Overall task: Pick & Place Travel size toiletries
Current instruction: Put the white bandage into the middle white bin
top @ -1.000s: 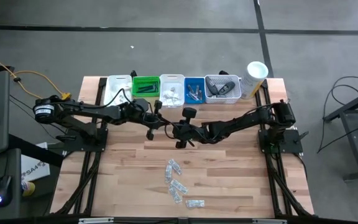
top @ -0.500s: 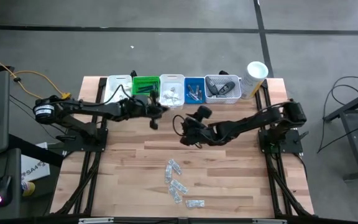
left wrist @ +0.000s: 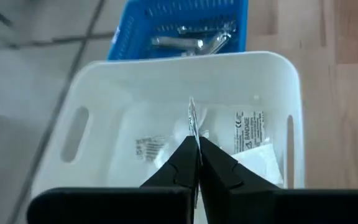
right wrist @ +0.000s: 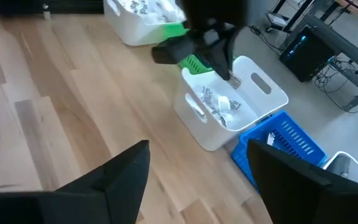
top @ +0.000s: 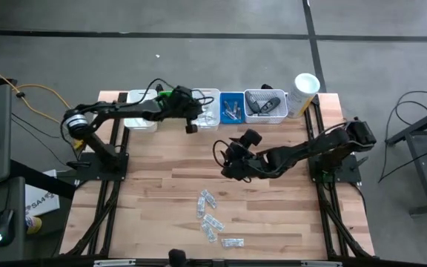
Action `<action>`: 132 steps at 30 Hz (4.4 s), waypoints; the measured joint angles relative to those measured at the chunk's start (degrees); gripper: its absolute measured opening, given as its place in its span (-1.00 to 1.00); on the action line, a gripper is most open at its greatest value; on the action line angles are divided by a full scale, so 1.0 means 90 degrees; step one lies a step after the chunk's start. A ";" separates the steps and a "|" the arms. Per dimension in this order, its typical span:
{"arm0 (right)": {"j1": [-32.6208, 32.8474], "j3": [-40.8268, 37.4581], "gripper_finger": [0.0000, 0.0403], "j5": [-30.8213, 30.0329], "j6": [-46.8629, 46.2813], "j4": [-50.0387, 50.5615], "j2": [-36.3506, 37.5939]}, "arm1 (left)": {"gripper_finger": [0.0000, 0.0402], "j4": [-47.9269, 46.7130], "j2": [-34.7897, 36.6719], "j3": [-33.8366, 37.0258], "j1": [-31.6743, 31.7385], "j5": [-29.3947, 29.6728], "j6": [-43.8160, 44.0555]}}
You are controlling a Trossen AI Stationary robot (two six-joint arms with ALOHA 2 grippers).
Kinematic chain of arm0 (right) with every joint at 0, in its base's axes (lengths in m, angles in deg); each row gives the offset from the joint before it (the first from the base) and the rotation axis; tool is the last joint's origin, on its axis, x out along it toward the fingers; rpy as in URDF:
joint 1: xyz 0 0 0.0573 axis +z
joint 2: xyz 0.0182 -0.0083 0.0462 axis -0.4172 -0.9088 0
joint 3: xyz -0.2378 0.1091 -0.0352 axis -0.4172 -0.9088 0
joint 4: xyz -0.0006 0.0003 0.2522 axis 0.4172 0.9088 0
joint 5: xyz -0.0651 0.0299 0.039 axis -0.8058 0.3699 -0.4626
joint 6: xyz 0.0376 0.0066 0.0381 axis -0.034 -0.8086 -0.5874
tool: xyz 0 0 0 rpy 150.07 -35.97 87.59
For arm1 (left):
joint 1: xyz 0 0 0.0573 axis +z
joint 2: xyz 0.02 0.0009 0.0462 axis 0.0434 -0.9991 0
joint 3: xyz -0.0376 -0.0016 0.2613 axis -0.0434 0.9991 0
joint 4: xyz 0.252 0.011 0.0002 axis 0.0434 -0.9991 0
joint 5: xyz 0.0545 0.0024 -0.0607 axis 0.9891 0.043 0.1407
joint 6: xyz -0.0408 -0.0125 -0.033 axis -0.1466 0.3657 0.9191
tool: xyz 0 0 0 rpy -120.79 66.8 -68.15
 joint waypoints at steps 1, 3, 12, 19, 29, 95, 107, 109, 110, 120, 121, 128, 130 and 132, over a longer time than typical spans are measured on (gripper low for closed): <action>0.0022 -0.0005 0.30 0.0010 0.0000 0.0028 -0.0005 | -0.96 -0.0120 -0.0105 -0.0120 0.0027 -0.0070 0.0115; 0.0054 -0.0007 0.27 0.0022 -0.0013 0.0028 -0.0007 | -0.89 -0.0340 -0.0240 -0.0318 0.0099 -0.0147 0.0308; 0.0256 -0.0007 0.23 0.0026 -0.0368 0.0439 -0.0007 | -0.22 -0.0448 -0.0260 -0.0487 0.0088 -0.0278 0.0441; 0.0498 -0.0007 0.22 0.0068 -0.1133 0.0983 -0.0007 | 0.04 -0.0446 -0.0260 -0.0487 0.0093 -0.0271 0.0546; 0.0959 -0.0007 0.22 0.0073 -0.2052 0.1317 -0.0007 | -0.10 -0.1526 0.0565 -0.0486 0.0090 -0.0794 0.1027; 0.2782 -0.0007 0.22 0.1377 -0.4173 0.0169 -0.0908 | 0.17 -0.0419 -0.1200 -0.0082 -0.5538 0.1733 0.6624; 0.2799 -0.0007 0.22 0.1382 -0.4183 0.0163 -0.0908 | 0.17 -0.0599 -0.1378 -0.0113 -0.5803 0.2049 0.7464; 0.2799 -0.0007 0.22 0.1384 -0.4180 0.0161 -0.0908 | 0.17 -0.0461 -0.1489 -0.0173 -0.5804 0.2033 0.7551; 0.2799 -0.0007 0.22 0.1376 -0.4180 0.0159 -0.0908 | 0.17 -0.0519 -0.1496 -0.0166 -0.5804 0.2024 0.7599; 0.2804 -0.0007 0.22 0.1367 -0.4172 0.0110 -0.0908 | 0.17 -0.0511 -0.1782 -0.0180 -0.5799 0.2201 0.7668; 0.2807 -0.0007 0.22 0.1360 -0.4175 0.0110 -0.0908 | 0.16 -0.0504 -0.1836 -0.0185 -0.5799 0.2223 0.7669; 0.2809 -0.0007 0.22 0.1357 -0.4180 0.0073 -0.0908 | -0.05 -0.0712 -0.2033 -0.0183 -0.5797 0.2434 0.7624; 0.2811 -0.0007 0.22 0.1358 -0.4180 0.0069 -0.0908 | -0.15 -0.0821 -0.2035 -0.0183 -0.5797 0.2464 0.7627; 0.2811 -0.0007 0.22 0.1360 -0.4181 0.0069 -0.0908 | -0.27 -0.0918 -0.2038 -0.0183 -0.5792 0.2464 0.7629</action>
